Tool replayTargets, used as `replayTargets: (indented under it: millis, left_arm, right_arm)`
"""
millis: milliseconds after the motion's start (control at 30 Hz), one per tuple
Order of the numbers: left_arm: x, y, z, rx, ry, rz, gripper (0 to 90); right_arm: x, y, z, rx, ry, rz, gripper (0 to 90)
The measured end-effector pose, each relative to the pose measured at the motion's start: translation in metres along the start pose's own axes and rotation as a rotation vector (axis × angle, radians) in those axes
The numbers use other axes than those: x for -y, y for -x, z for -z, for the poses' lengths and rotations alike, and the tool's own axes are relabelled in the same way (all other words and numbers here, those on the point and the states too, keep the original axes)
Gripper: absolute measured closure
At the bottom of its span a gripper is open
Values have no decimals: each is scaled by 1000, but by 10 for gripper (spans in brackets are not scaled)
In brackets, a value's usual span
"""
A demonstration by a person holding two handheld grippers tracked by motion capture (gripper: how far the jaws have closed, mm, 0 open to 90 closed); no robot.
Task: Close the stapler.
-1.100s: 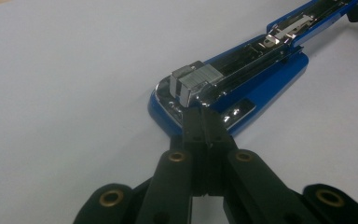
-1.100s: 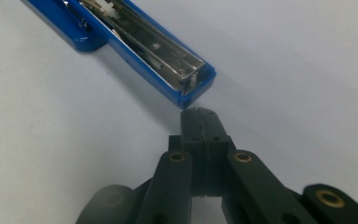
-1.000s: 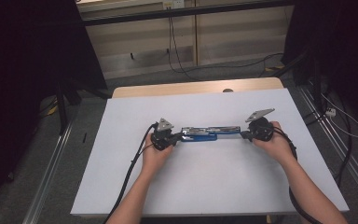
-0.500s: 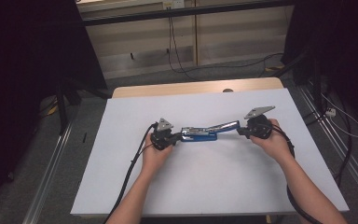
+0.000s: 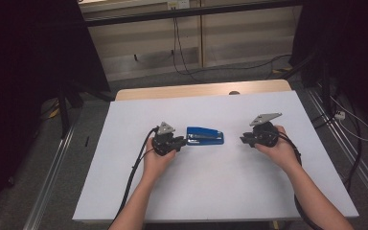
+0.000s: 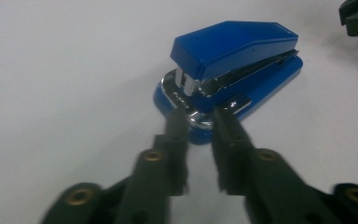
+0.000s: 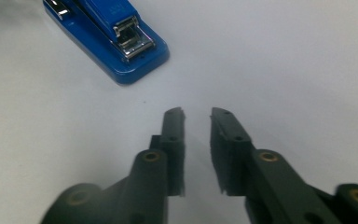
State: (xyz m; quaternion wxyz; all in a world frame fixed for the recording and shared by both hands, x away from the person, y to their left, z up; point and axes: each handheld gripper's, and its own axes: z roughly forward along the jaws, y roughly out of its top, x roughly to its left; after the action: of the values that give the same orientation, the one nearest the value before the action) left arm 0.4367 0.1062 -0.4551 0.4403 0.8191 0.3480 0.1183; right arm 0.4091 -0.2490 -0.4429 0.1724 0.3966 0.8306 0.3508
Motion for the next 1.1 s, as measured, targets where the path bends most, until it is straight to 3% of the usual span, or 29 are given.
replayTargets:
  millis: [33, 133, 400, 700, 1100]
  left_arm:
    - [1, 1, 2, 9, 8, 12, 682]
    - [1, 1, 11, 11, 2, -6, 546]
    - [4, 5, 39, 21, 27, -11, 368]
    - [14, 8, 61, 14, 25, -11, 282]
    - [33, 1, 89, -6, 19, 1, 206]
  right_arm:
    - [0, -2, 2, 7, 8, 2, 662]
    - [3, -8, 7, 7, 27, -7, 547]
    - [14, -29, 22, -8, 42, -6, 364]
    - [29, -53, 35, -19, 50, -4, 290]
    - [50, -62, 50, -8, 37, -12, 263]
